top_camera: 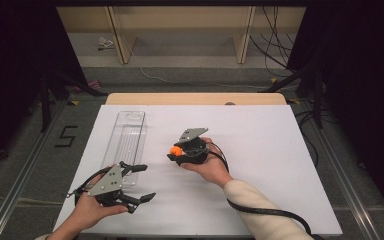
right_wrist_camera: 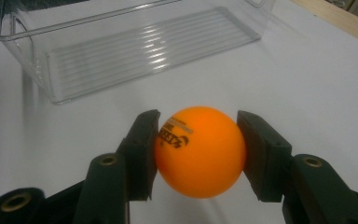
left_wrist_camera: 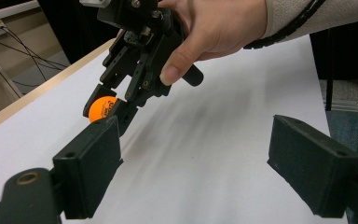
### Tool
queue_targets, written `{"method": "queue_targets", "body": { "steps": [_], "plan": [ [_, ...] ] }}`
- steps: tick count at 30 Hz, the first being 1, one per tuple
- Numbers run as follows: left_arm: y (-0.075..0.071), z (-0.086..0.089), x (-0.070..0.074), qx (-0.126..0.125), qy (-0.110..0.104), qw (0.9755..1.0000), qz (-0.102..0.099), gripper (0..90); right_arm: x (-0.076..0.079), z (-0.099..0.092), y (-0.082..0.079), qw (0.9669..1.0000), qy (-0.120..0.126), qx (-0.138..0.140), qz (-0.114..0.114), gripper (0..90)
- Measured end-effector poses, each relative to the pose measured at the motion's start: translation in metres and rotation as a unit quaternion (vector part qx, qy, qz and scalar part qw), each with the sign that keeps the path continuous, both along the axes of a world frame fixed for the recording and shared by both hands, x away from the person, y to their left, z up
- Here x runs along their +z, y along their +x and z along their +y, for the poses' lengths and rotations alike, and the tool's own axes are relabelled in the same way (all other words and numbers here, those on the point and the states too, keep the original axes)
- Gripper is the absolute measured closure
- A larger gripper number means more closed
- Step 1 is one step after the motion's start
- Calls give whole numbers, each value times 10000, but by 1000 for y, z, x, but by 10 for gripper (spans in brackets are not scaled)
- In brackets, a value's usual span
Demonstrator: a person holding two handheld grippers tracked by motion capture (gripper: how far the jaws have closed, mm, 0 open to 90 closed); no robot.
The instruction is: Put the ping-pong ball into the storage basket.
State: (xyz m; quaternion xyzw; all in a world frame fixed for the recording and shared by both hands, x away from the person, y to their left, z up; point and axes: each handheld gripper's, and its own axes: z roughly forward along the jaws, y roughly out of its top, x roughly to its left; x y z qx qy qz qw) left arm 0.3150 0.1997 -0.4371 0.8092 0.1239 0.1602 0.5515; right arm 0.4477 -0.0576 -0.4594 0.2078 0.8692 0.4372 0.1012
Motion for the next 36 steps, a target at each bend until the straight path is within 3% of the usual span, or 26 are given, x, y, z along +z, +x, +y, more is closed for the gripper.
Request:
{"method": "queue_targets", "body": {
  "steps": [36],
  "plan": [
    [0, 0, 0, -10, 6, 10000, 2, 166, 12, 8, 4, 9999, 60, 24, -82, 514]
  ]
}}
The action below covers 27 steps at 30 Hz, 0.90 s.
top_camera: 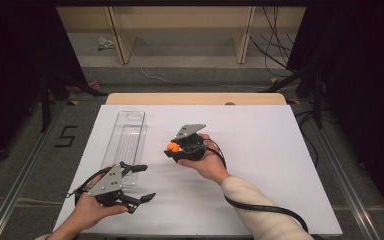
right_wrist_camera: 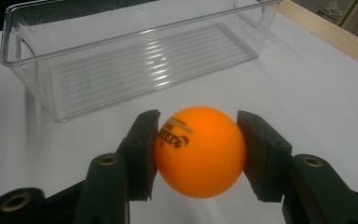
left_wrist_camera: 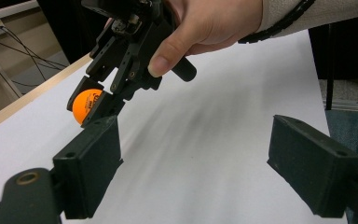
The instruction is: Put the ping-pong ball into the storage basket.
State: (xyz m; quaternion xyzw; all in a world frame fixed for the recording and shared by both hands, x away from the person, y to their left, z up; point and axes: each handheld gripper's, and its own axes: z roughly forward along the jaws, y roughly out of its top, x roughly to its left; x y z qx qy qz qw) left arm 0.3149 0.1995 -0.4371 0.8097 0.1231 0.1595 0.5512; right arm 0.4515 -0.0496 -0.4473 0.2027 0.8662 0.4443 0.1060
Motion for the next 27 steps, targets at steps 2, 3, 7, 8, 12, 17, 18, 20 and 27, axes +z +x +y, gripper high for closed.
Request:
{"method": "queue_targets", "body": {
  "steps": [2, 3, 7, 8, 12, 17, 18, 20, 27],
  "plan": [
    [0, 0, 0, 5, -4, 10000, 0, 166, 1, 0, 0, 10000, 2, 7, -10, 514],
    [0, 0, 0, 4, -5, 10000, -1, 165, 1, 1, 1, 10000, 7, 0, -9, 514],
    [0, 0, 0, 3, -4, 10000, -1, 165, 2, 2, 1, 10000, 3, 8, -8, 514],
    [0, 0, 0, 0, 0, 10000, 0, 165, 2, 3, 1, 10000, 4, 11, -5, 514],
    [0, 0, 0, 2, -2, 10000, -2, 166, 3, 5, 2, 10000, 7, 26, -27, 514],
    [0, 0, 0, -1, 3, 10000, -6, 166, 4, 7, 3, 10000, 4, 53, -36, 514],
    [0, 0, 0, -1, 2, 10000, -5, 166, 5, 7, 3, 10000, 9, 50, -36, 514],
    [0, 0, 0, 0, 2, 10000, -6, 166, 5, 8, 3, 10000, 3, 49, -38, 514],
    [0, 0, 0, -12, 6, 10000, -15, 166, 6, 10, 4, 10000, 2, 77, -28, 514]
  ]
}}
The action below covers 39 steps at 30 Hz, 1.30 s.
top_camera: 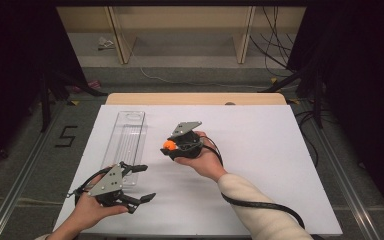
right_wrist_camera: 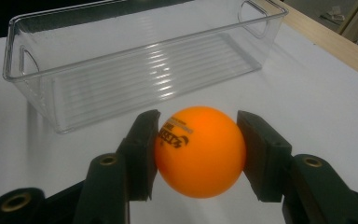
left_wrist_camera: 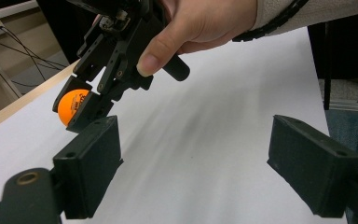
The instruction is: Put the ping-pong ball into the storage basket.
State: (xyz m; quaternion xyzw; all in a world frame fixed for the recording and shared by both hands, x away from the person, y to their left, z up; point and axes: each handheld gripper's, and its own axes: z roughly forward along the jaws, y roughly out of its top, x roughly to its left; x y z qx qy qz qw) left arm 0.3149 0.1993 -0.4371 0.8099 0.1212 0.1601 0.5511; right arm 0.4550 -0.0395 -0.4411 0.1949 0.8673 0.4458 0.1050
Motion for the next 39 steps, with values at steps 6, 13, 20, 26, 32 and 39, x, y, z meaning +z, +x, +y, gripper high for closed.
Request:
{"method": "queue_targets", "body": {
  "steps": [6, 13, 20, 26, 32, 39],
  "plan": [
    [0, 0, 0, 4, -1, 10000, 5, 166, 1, 1, 1, 10000, 11, -4, -21, 514],
    [0, 0, 0, 1, 2, 10000, 5, 166, 3, 3, 2, 10000, 10, -4, -16, 514],
    [0, 0, 0, 1, 1, 10000, 4, 166, 7, 5, 4, 10000, 14, 17, -65, 514],
    [0, 0, 0, -1, 1, 10000, 4, 166, 10, 8, 6, 10000, 24, 27, -65, 514],
    [0, 0, 0, -1, 2, 10000, 4, 166, 12, 10, 7, 10000, 29, 32, -81, 514],
    [0, 0, 0, -4, 0, 10000, 6, 166, 14, 11, 8, 9999, 23, 33, -101, 514]
  ]
}}
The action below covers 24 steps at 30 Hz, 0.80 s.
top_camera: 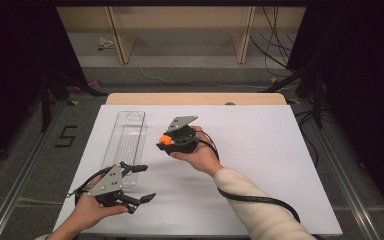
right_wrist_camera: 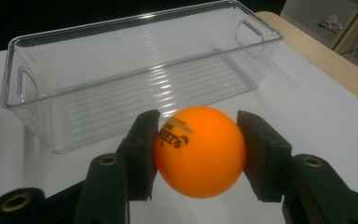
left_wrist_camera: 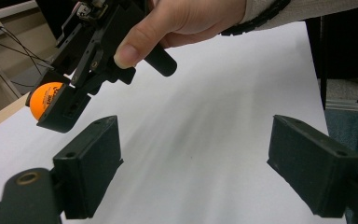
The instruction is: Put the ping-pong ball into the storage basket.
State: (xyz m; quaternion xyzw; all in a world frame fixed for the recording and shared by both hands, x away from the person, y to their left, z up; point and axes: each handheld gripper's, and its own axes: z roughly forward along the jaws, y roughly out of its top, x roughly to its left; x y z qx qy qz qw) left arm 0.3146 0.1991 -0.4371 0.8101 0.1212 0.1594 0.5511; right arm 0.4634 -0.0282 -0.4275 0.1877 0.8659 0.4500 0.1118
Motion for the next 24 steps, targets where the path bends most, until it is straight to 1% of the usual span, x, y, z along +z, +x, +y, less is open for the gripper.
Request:
{"method": "queue_targets", "body": {
  "steps": [17, 24],
  "plan": [
    [0, 0, 0, -6, 3, 10000, 3, 166, 3, 5, 4, 10000, 30, 5, -18, 514],
    [0, 0, 0, -9, 13, 10000, -7, 166, 7, 10, 6, 10000, 27, 36, -41, 514]
  ]
}}
